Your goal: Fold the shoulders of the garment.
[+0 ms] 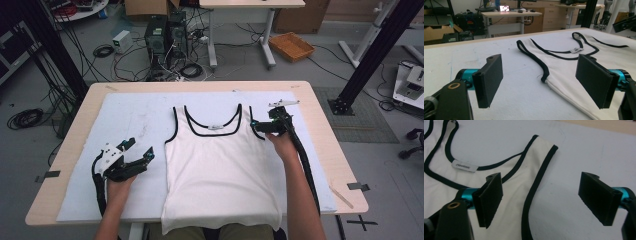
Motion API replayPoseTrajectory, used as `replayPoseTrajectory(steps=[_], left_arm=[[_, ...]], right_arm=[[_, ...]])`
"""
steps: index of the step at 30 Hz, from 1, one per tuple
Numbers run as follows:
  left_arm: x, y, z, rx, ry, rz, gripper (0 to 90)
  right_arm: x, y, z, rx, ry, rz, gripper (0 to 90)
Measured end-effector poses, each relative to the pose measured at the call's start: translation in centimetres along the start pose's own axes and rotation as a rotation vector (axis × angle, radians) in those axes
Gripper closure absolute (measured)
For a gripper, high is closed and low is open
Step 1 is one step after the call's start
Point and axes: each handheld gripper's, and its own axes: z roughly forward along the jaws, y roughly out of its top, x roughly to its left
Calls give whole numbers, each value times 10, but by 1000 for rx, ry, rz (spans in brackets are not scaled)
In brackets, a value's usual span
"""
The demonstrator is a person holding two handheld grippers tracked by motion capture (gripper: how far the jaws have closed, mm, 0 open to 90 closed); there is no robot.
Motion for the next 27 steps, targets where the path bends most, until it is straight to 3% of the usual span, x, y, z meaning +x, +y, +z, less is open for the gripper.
replayPoseTrajectory(steps=[2, 8, 11, 16, 17, 20, 23, 27], left_arm=[[-1, 0, 0, 0, 1, 1, 219], [0, 0, 0, 2, 9, -1, 219], [-1, 0, 0, 4, 8, 5, 219], [-2, 0, 0, 2, 11, 9, 219], [-2, 0, 0, 4, 11, 11, 219], [-3, 0, 0, 4, 14, 13, 219], [-3, 0, 0, 6, 17, 16, 219], [-3, 0, 0, 3, 15, 16, 219]], right_arm=[[-2, 0, 11, -4, 3, 31, 202], [-2, 7, 29, 34, -24, 10, 255], [0, 10, 39, 60, -24, 1, 364], [3, 11, 52, 101, -15, -9, 462], [5, 10, 57, 131, -18, -25, 525], [8, 10, 59, 124, -46, -42, 619], [9, 9, 59, 119, -29, -39, 826], [13, 9, 57, 116, -20, -103, 863]])
